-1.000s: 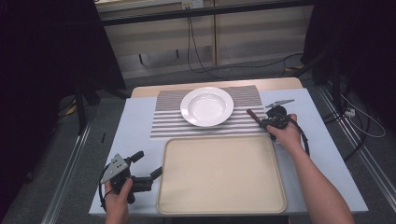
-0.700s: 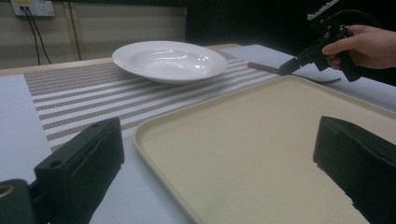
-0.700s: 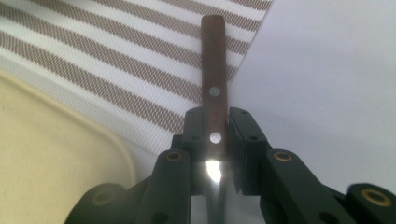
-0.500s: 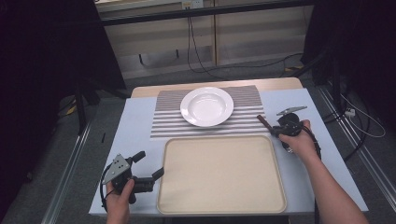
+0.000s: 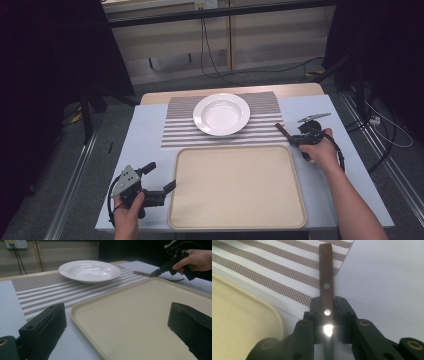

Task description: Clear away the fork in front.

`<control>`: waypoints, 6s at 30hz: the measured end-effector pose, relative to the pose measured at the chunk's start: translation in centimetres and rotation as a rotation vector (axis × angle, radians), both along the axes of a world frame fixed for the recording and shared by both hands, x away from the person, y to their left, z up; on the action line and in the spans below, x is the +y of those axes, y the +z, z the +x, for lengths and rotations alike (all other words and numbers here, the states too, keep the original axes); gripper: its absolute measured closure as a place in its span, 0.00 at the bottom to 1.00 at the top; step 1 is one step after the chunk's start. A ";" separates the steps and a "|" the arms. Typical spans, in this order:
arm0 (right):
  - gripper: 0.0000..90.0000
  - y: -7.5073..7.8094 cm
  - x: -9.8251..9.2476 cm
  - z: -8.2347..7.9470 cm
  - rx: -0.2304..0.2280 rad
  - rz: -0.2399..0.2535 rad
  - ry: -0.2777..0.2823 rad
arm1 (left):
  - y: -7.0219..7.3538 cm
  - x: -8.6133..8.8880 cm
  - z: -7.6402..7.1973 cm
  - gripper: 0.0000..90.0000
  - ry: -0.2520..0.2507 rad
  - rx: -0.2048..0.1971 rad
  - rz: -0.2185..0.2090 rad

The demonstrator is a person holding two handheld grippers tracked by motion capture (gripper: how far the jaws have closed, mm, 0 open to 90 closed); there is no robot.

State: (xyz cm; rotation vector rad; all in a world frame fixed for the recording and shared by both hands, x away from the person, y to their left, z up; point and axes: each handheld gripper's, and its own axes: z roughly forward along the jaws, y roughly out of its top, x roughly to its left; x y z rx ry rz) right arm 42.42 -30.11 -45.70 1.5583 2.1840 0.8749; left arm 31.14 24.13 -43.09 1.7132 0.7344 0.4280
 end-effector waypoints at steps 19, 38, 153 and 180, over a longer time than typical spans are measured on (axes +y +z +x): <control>0.86 0.9 0.9 1.2 0.083 -0.094 0.034 | 0.1 0.2 0.1 0.02 -0.005 -0.007 0.008; 0.87 4.1 0.7 0.1 -0.027 -0.071 0.053 | 0.3 0.7 0.0 0.02 0.023 -0.012 -0.031; 0.87 5.1 6.5 -9.6 -0.438 0.470 0.187 | 3.2 -3.5 1.6 0.02 -0.052 0.025 -0.041; 0.87 5.1 10.8 -9.5 -0.451 0.474 0.252 | 5.0 -9.1 3.8 0.02 -0.167 0.037 -0.068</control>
